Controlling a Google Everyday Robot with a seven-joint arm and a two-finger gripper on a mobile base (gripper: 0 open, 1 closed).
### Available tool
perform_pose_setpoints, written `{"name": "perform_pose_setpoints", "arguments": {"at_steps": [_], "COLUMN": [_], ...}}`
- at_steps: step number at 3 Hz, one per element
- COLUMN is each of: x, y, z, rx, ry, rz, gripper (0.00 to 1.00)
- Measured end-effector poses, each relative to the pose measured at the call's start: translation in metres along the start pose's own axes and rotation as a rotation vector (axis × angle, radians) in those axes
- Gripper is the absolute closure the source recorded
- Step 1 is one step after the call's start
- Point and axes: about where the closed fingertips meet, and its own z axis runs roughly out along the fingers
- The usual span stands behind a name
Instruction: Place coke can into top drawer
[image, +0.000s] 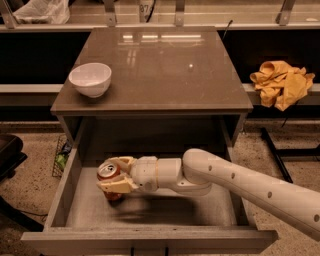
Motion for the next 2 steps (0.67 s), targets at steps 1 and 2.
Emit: {"name": "perform_pose_setpoints", "arguments": {"at_steps": [1, 2], "x": [-0.0004, -0.0005], "y": [0.0010, 0.0010], "z": [0.0013, 0.0014], "rx": [-0.003, -0.003], "ry": [0.000, 0.000], "rz": [-0.001, -0.001], "gripper": [0.00, 0.00]}}
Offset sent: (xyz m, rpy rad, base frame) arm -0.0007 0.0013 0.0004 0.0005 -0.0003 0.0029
